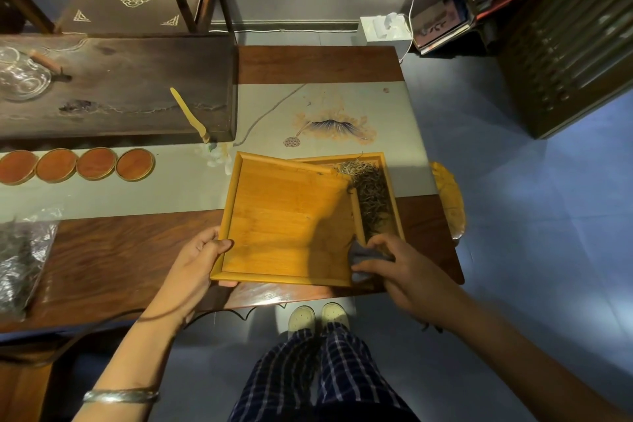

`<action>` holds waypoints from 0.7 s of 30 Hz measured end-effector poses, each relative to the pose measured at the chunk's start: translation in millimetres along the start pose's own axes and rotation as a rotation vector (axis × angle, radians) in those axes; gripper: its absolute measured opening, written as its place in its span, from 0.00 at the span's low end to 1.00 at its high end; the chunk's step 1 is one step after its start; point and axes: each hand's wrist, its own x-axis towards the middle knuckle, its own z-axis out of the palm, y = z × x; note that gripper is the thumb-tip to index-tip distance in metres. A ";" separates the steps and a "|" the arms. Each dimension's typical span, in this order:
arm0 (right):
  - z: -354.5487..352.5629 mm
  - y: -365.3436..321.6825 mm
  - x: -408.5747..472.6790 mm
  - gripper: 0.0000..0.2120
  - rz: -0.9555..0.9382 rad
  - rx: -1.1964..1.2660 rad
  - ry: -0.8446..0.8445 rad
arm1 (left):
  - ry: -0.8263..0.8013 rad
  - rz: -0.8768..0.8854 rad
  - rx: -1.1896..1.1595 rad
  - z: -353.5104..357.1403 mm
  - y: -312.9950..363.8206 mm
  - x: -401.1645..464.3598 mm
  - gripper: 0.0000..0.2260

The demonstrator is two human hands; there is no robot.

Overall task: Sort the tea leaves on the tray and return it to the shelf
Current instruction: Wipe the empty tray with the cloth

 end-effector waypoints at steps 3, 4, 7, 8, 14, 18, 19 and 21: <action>1.1 4.8 8.5 0.18 0.027 0.009 0.036 | 0.032 -0.006 -0.024 -0.8 0.3 2.3 0.14; 1.5 7.0 12.5 0.18 0.039 0.009 0.050 | 0.034 -0.009 -0.026 -1.0 0.7 2.9 0.14; 4.6 16.3 27.3 0.16 0.067 -0.012 0.094 | 0.033 -0.031 -0.012 -0.5 2.2 4.1 0.13; 5.9 20.1 32.9 0.15 0.083 -0.017 0.107 | 0.034 -0.037 -0.010 -0.5 2.4 4.3 0.13; 8.2 38.0 65.4 0.17 0.208 -0.018 0.174 | -0.007 -0.058 -0.017 -0.3 2.7 4.3 0.13; -0.4 35.9 63.8 0.17 0.206 0.077 0.253 | 0.013 -0.062 -0.009 -0.9 4.8 7.0 0.15; -2.3 32.8 58.9 0.17 0.181 0.107 0.254 | 0.022 -0.060 -0.008 -1.8 5.2 7.3 0.15; -3.4 24.6 45.6 0.18 0.134 0.152 0.216 | 0.018 -0.040 -0.013 -3.1 5.9 7.7 0.15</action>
